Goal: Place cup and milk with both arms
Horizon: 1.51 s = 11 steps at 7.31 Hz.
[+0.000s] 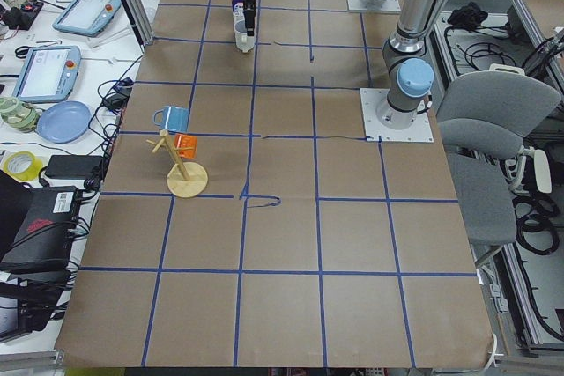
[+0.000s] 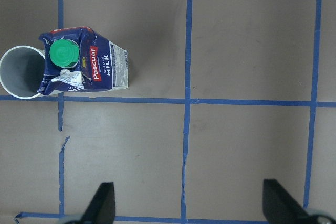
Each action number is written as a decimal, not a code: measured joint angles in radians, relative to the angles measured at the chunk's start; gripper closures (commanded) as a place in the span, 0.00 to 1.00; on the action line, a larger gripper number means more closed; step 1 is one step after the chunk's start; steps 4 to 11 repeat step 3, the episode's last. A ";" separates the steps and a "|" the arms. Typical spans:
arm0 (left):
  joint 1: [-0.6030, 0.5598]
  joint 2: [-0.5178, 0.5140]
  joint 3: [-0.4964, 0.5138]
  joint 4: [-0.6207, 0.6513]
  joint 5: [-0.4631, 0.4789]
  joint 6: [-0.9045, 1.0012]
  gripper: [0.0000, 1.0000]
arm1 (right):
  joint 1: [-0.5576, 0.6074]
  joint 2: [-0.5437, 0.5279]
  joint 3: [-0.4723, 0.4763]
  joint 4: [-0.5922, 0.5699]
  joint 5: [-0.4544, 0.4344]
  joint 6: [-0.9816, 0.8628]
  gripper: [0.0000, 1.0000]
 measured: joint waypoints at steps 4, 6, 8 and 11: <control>0.002 0.003 0.001 -0.003 -0.002 0.001 0.00 | 0.001 0.001 0.000 0.000 -0.008 0.004 0.00; 0.002 0.003 0.001 -0.003 -0.002 0.001 0.00 | 0.001 0.001 0.000 0.000 -0.008 0.004 0.00; 0.002 0.003 0.001 -0.003 -0.002 0.001 0.00 | 0.001 0.001 0.000 0.000 -0.008 0.004 0.00; 0.002 0.003 0.001 -0.003 -0.002 0.001 0.00 | 0.001 0.001 0.000 0.000 -0.008 0.004 0.00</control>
